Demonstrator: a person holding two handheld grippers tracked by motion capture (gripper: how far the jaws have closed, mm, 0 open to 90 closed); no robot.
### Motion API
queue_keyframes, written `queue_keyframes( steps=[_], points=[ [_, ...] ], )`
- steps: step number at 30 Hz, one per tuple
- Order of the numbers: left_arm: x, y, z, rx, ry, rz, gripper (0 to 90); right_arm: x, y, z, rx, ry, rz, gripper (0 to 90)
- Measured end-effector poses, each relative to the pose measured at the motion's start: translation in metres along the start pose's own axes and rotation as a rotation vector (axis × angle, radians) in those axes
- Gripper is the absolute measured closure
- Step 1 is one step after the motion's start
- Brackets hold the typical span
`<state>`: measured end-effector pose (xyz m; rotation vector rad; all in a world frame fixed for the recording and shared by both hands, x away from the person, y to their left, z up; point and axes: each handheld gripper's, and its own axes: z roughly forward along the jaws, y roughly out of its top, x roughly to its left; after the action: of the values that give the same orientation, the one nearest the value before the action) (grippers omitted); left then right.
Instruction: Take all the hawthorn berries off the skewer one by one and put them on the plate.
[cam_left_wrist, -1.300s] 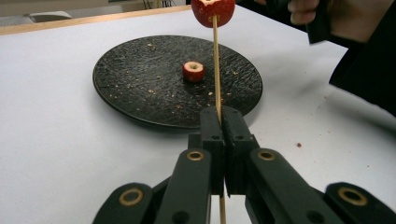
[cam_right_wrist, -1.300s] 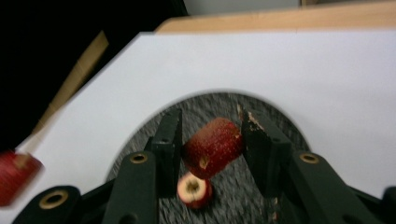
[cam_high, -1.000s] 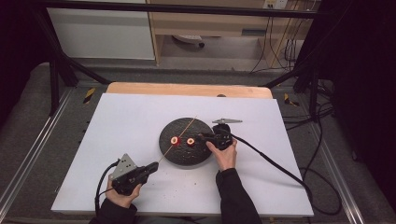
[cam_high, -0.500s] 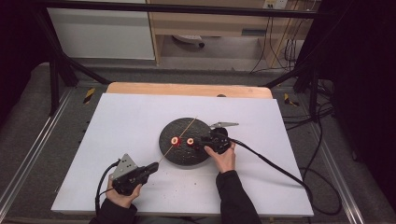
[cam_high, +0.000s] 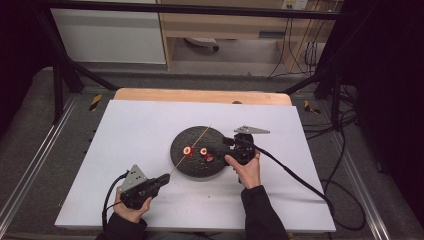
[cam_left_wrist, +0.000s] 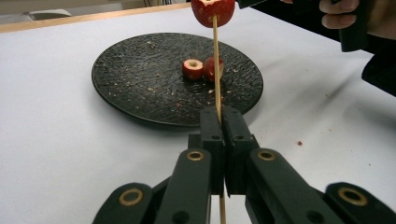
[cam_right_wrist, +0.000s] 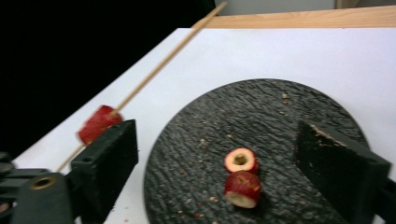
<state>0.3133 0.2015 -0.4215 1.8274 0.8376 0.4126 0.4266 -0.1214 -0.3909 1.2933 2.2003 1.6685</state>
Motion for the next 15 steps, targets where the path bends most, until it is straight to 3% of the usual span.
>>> queue_keyframes(
  steps=[5,15],
  points=[
    [0.0,0.0,0.001,0.002,0.001,0.001,88.3,0.011,-0.002,0.001,0.011,0.022,-0.007,6.4],
    [0.0,0.0,0.001,0.003,0.001,0.002,88.3,0.028,-0.004,0.017,0.023,0.073,-0.012,8.9]
  ],
)
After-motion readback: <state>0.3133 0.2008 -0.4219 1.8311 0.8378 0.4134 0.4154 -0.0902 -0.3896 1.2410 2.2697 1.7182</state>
